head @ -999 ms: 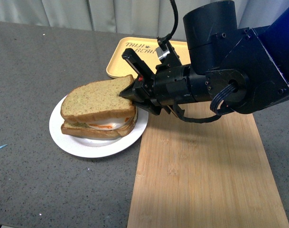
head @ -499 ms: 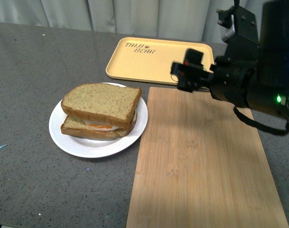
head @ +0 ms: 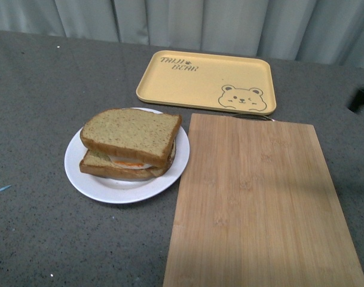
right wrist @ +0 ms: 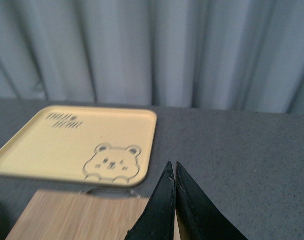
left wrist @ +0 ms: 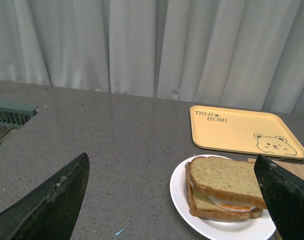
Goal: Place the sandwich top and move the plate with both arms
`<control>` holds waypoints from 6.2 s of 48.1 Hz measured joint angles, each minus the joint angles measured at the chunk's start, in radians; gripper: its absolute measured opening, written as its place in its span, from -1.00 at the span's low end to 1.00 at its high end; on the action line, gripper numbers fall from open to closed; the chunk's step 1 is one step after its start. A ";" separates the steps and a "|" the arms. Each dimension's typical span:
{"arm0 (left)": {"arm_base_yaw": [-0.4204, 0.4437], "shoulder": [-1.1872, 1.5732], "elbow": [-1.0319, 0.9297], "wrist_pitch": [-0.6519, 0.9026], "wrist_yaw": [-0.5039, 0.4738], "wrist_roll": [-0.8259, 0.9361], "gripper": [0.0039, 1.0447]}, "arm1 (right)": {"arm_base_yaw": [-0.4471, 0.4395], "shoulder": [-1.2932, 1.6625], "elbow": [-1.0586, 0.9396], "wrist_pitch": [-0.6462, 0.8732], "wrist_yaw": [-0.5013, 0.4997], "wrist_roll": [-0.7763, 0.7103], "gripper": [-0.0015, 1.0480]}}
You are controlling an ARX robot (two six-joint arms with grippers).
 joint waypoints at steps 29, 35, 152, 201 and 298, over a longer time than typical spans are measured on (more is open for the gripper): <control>0.000 -0.002 0.000 -0.002 0.000 0.000 0.88 | -0.205 -0.863 -0.263 -0.551 -0.168 -0.036 -0.98; 0.000 -0.002 0.000 -0.002 0.000 0.000 0.88 | -0.206 -0.961 -0.272 -0.627 -0.170 -0.036 -0.98; -0.042 0.679 0.152 0.126 0.038 -0.443 0.88 | -0.206 -1.736 -0.286 -1.374 -0.176 -0.037 0.82; -0.170 1.934 0.564 0.452 0.179 -0.865 0.88 | -0.206 -1.736 -0.286 -1.374 -0.176 -0.037 0.82; -0.332 2.428 1.424 0.555 0.428 -1.310 -0.94 | -0.207 -1.736 -0.286 -1.374 -0.176 -0.037 0.82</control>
